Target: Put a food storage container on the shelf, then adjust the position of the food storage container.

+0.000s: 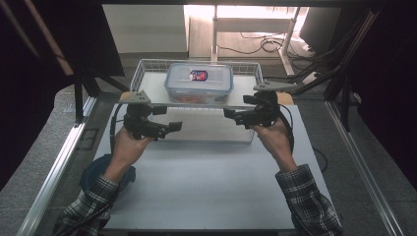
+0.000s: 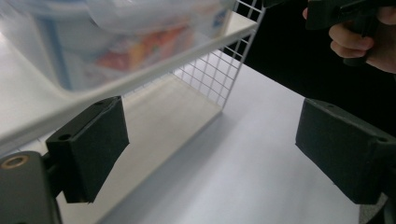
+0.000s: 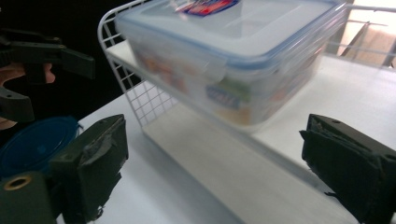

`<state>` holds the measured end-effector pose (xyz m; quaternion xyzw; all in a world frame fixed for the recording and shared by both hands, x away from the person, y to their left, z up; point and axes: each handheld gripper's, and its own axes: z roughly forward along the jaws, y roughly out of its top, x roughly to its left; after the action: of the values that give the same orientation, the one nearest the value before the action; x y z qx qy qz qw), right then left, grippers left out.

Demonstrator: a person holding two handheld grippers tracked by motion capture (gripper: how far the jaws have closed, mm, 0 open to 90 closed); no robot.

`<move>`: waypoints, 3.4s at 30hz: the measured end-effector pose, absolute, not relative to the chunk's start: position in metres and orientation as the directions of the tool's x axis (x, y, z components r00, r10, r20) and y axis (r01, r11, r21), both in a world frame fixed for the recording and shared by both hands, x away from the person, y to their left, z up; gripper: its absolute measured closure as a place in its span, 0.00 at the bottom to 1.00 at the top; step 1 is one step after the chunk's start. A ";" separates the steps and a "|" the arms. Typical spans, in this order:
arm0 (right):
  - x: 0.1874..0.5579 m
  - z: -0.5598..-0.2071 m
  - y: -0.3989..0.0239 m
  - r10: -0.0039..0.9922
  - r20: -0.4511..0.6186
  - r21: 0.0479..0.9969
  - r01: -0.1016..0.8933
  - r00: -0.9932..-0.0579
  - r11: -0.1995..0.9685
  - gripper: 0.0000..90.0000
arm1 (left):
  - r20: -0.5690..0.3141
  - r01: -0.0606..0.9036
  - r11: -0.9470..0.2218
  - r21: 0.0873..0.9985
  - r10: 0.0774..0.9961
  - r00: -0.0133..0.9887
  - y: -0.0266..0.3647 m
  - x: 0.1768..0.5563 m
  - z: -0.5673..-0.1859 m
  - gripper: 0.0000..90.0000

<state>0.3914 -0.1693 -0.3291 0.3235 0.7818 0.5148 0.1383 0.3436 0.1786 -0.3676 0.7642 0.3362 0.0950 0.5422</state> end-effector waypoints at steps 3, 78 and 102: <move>0.381 -0.336 -0.169 0.635 0.108 0.895 0.353 -0.765 0.273 0.05 | -0.217 0.406 -0.184 0.895 0.617 0.757 0.178 0.333 -0.377 0.08; 0.272 -0.485 -0.201 0.628 0.034 0.821 0.380 -0.777 0.426 0.04 | -0.177 0.494 -0.235 0.837 0.738 0.651 0.211 0.246 -0.475 0.64; 0.272 -0.489 -0.198 0.640 -0.014 0.793 0.381 -0.769 0.476 0.06 | -0.154 0.549 0.003 0.836 0.961 0.229 0.368 0.236 -0.495 1.00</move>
<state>0.2723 -0.1985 -0.4893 0.3022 0.8446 0.4134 0.1563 0.2364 0.3678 -0.4954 0.6619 0.5704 0.2455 0.4198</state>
